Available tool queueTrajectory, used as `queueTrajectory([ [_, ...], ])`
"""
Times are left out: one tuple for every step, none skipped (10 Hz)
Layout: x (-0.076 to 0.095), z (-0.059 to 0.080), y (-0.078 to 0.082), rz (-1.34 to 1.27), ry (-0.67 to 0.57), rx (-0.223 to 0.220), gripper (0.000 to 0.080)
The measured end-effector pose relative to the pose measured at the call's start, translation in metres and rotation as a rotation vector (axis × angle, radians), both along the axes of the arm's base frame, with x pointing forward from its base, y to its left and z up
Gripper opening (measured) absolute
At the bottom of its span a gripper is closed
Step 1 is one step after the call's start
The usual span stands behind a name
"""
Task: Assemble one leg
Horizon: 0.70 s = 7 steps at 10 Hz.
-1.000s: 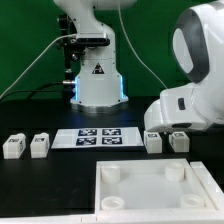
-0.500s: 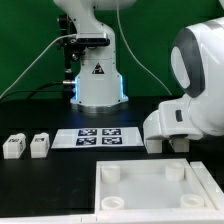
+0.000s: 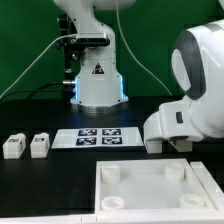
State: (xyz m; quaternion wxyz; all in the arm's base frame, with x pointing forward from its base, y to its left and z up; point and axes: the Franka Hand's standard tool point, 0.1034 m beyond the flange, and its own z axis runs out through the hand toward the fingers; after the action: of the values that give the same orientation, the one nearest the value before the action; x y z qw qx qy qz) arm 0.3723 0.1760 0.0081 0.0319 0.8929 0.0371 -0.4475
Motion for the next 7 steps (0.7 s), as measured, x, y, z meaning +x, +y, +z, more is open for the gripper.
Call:
queueTrajectory([
  [0.0000, 0.0000, 0.0000, 0.000, 0.000, 0.000, 0.0288],
  [0.0000, 0.0000, 0.0000, 0.000, 0.000, 0.000, 0.0288],
  [0.0000, 0.0000, 0.0000, 0.000, 0.000, 0.000, 0.0289],
  [0.0000, 0.0000, 0.0000, 0.000, 0.000, 0.000, 0.0289],
  [0.0000, 0.0000, 0.0000, 0.000, 0.000, 0.000, 0.0289],
  [0.0000, 0.0000, 0.0000, 0.000, 0.000, 0.000, 0.0289],
  [0.0000, 0.0000, 0.0000, 0.000, 0.000, 0.000, 0.0290],
])
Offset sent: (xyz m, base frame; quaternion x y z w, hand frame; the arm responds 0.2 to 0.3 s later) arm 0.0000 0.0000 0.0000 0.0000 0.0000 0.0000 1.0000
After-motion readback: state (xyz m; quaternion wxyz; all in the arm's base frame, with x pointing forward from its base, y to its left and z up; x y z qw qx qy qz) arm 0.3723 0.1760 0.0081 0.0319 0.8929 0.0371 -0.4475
